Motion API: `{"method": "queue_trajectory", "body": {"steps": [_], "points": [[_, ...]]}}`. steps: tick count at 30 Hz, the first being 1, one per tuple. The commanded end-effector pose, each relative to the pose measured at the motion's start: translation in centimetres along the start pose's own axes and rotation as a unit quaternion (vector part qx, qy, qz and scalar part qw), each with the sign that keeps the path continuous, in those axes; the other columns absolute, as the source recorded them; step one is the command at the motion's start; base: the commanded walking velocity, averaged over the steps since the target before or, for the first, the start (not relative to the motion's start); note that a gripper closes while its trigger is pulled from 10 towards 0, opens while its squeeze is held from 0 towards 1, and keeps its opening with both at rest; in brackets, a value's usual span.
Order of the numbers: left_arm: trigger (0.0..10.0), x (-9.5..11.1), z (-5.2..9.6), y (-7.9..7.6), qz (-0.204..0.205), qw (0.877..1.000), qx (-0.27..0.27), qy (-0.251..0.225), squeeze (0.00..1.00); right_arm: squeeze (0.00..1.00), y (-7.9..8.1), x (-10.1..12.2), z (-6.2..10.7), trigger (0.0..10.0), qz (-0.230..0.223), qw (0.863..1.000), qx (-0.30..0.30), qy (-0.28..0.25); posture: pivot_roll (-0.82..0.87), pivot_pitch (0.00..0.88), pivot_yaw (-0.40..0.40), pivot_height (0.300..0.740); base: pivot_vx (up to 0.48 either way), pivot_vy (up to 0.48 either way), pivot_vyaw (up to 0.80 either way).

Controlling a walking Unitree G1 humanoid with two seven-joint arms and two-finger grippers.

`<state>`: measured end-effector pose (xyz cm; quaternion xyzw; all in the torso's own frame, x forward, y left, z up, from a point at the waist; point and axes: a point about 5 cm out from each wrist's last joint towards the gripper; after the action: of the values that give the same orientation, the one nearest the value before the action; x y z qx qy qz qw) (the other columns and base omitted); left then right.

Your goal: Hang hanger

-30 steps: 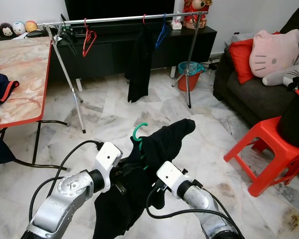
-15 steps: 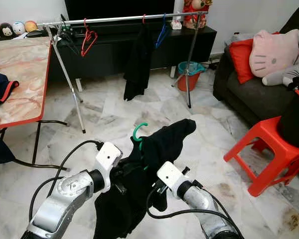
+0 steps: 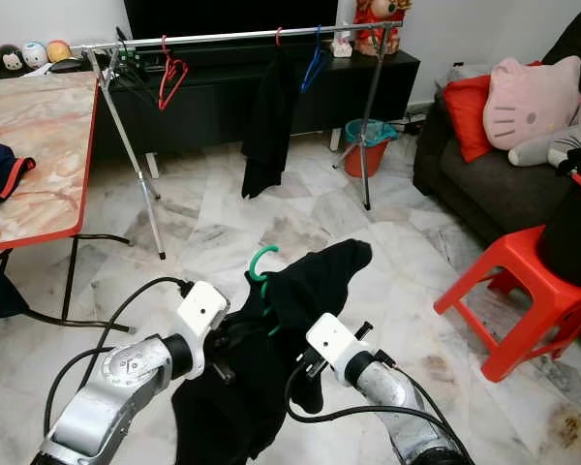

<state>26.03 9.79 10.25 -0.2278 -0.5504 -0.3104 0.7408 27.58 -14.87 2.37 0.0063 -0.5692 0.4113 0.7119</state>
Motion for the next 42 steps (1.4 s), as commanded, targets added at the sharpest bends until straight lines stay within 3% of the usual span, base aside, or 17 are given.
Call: {"method": "queue_trajectory", "body": {"steps": [1, 7, 8, 11, 15, 16, 19, 22, 25, 30, 31, 36, 39, 41, 42], "points": [[10.0, 0.2, 0.4, 0.0, -0.01, 1.0, 0.003, 0.001, 0.0, 0.0, -0.6, 0.2, -0.2, 0.0, 0.009, 1.0, -0.009, 0.003, 0.06, 0.0, -0.064, 0.74, 0.0, 0.0, 0.0], [10.0, -1.0, 1.4, 0.7, -0.048, 0.997, -0.004, 0.054, 0.0, 0.0, -0.8, 0.2, -0.3, 0.0, 0.015, 1.0, -0.011, 0.004, 0.06, 0.0, -0.063, 0.74, 0.0, 0.0, 0.0], [10.0, -1.8, 2.0, 1.0, -0.083, 0.993, -0.013, 0.086, 0.0, 0.0, -0.8, 0.2, -0.3, 0.0, 0.019, 1.0, -0.011, 0.006, 0.07, 0.0, -0.064, 0.74, 0.0, 0.0, 0.0], [10.0, -2.5, 2.7, 1.3, -0.106, 0.988, -0.027, 0.113, 0.0, 0.0, -0.8, 0.2, -0.3, 0.0, 0.022, 1.0, -0.01, 0.007, 0.07, 0.0, -0.063, 0.74, 0.0, 0.0, 0.0], [10.0, -3.9, 4.5, 2.2, -0.16, 0.968, -0.045, 0.186, 0.0, 0.0, -0.8, 0.1, -0.3, 0.0, 0.03, 0.999, -0.007, 0.011, 0.07, 0.0, -0.063, 0.74, 0.0, 0.0, 0.0], [10.0, -4.7, 5.5, 2.9, -0.204, 0.951, -0.052, 0.228, 0.0, 0.0, -0.8, 0.1, -0.3, 0.0, 0.033, 0.999, -0.006, 0.012, 0.07, 0.0, -0.063, 0.74, 0.0, 0.0, 0.0], [10.0, -4.9, 6.1, 3.5, -0.229, 0.941, -0.048, 0.243, 0.0, 0.0, -0.8, 0.0, -0.3, 0.0, 0.037, 0.999, -0.003, 0.017, 0.07, 0.0, -0.064, 0.74, 0.0, 0.0, 0.0], [10.0, -4.3, 6.5, 4.1, -0.241, 0.941, -0.043, 0.233, 0.0, 0.0, -0.9, -0.2, -0.3, 0.0, 0.041, 0.999, -0.003, 0.025, 0.07, 0.0, -0.064, 0.74, 0.0, 0.0, 0.0], [10.0, -3.3, 7.7, 4.2, -0.216, 0.955, -0.072, 0.193, 0.0, 0.0, -0.8, -0.4, -0.2, 0.0, 0.044, 0.999, 0.005, 0.029, 0.07, 0.0, -0.069, 0.74, 0.0, 0.0, 0.0], [10.0, -2.2, 8.8, 4.8, -0.202, 0.965, -0.078, 0.149, 0.0, 0.0, -0.9, -0.8, -0.1, 0.0, 0.052, 0.998, 0.008, 0.042, 0.07, 0.0, -0.071, 0.74, 0.0, 0.0, 0.0], [10.0, -2.0, 9.7, 4.7, -0.186, 0.967, -0.106, 0.14, 0.0, 0.0, -1.0, -0.9, 0.0, 0.0, 0.052, 0.998, 0.007, 0.044, 0.07, 0.0, -0.074, 0.74, 0.0, 0.0, 0.0], [10.0, -2.0, 10.8, 4.4, -0.182, 0.962, -0.152, 0.134, 0.0, 0.0, -1.0, -0.9, 0.0, 0.0, 0.053, 0.998, 0.01, 0.045, 0.07, 0.0, -0.074, 0.74, 0.0, 0.0, 0.0], [10.0, -1.8, 11.3, 4.1, -0.175, 0.964, -0.172, 0.104, 0.0, 0.0, -1.0, -0.9, -0.1, 0.0, 0.053, 0.997, 0.011, 0.046, 0.07, 0.0, -0.075, 0.74, 0.0, 0.0, 0.0], [10.0, -3.0, 12.0, 4.0, -0.2, 0.946, -0.204, 0.156, 0.0, 0.0, -0.9, -1.0, -0.1, 0.0, 0.053, 0.997, 0.012, 0.047, 0.07, 0.0, -0.075, 0.74, 0.0, 0.0, 0.0], [10.0, -3.0, 12.0, 4.0, -0.2, 0.946, -0.204, 0.156, 0.0, 0.0, -0.9, -1.0, -0.1, 0.0, 0.053, 0.997, 0.012, 0.047, 0.07, 0.0, -0.075, 0.74, 0.0, 0.0, 0.0]]}}
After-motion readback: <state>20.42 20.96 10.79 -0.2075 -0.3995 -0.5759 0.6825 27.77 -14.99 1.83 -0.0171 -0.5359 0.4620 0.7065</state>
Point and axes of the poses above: a point about 5 cm out from each wrist's last joint towards the gripper, its own z axis pointing back from the gripper into the wrist, its own x axis along the axis of the wrist's last joint, y = z × x, and after that the axes turned 3 degrees about z, right-handed
